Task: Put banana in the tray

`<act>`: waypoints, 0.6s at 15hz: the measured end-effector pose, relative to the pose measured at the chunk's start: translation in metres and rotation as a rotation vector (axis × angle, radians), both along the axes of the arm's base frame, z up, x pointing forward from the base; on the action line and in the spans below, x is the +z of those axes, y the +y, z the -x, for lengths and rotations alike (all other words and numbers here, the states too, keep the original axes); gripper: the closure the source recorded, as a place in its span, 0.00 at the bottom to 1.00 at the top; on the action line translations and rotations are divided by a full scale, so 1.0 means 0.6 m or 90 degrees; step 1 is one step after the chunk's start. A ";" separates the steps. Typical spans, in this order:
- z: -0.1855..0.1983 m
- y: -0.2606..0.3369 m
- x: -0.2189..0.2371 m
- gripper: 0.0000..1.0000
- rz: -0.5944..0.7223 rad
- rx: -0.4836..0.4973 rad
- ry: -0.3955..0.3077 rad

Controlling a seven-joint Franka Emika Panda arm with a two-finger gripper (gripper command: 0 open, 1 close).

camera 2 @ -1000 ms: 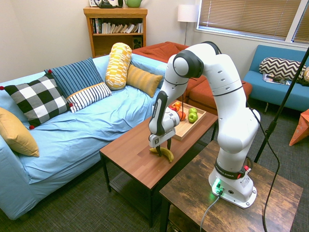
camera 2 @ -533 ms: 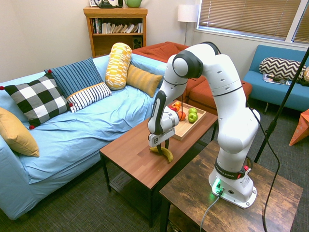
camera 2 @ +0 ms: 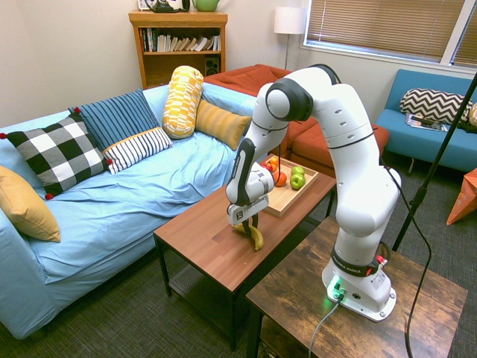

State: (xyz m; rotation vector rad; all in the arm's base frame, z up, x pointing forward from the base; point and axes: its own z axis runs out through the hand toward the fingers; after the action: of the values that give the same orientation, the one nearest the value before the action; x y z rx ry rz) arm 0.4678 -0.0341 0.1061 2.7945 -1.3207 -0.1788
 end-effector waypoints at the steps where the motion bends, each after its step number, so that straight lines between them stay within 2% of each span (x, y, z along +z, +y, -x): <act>1: -0.012 -0.012 0.037 1.00 0.003 -0.004 -0.014; 5: -0.051 -0.132 0.210 1.00 0.030 -0.047 -0.062; 7: -0.070 -0.214 0.254 1.00 0.039 -0.082 -0.072; 9: -0.090 -0.283 0.262 1.00 0.045 -0.103 -0.077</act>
State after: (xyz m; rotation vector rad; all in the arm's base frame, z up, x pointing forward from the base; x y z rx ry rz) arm 0.5218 -0.2038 0.2633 2.6782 -1.5473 0.0321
